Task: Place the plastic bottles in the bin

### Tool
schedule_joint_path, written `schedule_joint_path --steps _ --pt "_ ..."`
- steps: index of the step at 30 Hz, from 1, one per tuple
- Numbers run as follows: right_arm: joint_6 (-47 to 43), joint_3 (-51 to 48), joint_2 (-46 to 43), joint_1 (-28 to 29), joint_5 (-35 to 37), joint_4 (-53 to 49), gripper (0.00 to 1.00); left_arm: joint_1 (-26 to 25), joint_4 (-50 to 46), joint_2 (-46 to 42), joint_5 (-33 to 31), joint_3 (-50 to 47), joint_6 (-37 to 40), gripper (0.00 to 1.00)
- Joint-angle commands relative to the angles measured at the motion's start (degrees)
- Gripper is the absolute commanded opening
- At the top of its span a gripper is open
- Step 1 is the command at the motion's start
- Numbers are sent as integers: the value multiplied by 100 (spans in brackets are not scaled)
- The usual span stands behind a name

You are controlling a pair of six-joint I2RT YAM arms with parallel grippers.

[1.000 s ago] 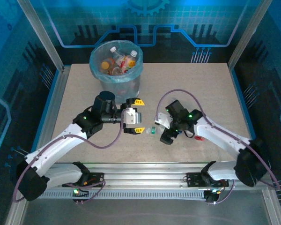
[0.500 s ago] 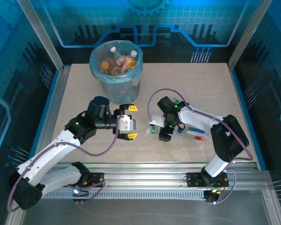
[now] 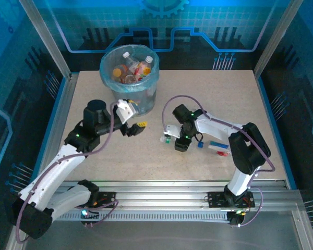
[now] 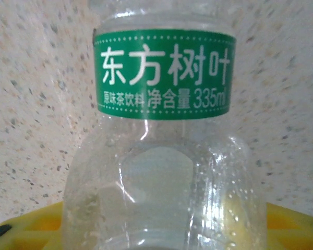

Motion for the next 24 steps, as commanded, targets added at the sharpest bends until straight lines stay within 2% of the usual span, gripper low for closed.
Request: schedule_joint_path --steps 1,3,5,8,12,16,20,24 --pt "246 202 -545 -26 -608 -100 56 135 309 257 -848 688 -1839 82" --pt "473 154 -863 -120 -1087 84 56 262 -118 570 -1181 1173 -2601 80" --pt "678 101 -1182 -163 -1441 303 56 401 -606 869 -1085 1682 -3303 80" --pt "957 -104 -1655 -241 -2025 845 56 584 -658 1259 -340 1970 -4329 81" --pt "1395 -247 -2039 -342 -2642 1416 56 611 -159 1697 750 2034 -4985 79" --pt "1840 -289 -2405 -335 -3002 1875 56 537 -88 2006 1587 2170 -5134 80" --pt "2206 -253 -2610 -341 -3212 2159 57 217 -418 2146 1724 2293 -4778 80" --pt "2205 -5 -2591 -342 -3139 1825 57 -74 -528 2233 1757 2356 -4616 80"
